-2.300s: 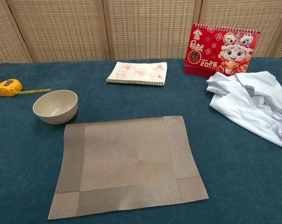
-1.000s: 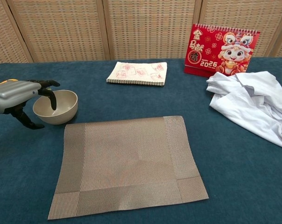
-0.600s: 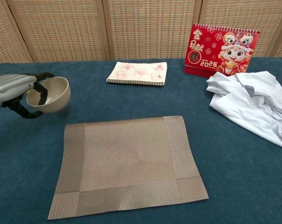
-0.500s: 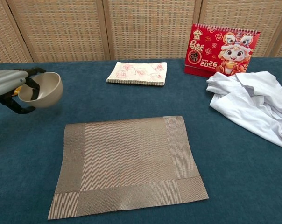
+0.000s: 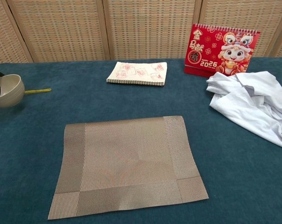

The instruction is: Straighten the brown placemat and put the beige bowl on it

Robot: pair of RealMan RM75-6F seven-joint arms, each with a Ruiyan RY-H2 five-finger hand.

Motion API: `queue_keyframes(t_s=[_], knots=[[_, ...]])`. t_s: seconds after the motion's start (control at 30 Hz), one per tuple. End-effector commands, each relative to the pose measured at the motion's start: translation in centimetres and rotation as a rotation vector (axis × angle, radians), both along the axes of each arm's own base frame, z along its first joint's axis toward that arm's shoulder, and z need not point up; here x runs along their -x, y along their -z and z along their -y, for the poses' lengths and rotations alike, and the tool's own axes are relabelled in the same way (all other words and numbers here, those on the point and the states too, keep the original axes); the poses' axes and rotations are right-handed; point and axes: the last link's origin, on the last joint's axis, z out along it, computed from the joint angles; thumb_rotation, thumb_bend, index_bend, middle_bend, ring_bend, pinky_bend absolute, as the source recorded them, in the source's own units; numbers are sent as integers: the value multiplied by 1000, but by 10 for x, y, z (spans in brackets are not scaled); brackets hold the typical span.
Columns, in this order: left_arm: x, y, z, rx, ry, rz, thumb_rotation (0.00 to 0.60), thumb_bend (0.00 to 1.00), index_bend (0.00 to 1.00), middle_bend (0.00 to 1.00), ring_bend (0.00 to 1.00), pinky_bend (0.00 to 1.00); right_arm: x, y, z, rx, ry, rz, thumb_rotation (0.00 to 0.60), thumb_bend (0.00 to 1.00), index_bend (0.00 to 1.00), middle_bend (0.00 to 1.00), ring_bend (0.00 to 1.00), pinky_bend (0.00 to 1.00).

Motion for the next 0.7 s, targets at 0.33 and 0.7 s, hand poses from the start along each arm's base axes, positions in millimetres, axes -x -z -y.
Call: queue_keyframes(t_s=[0.33,0.7], knots=[[-13,-20,16,-81,141,98,600,0,0,0,0,0,0,-1,0,1,0,2,600,0,0,0,0,0],[-61,-14,77,82,486,152,600,0,317,0,0,0,-1,-2,-2,4,-6,9,600,0,0,0,0,0]])
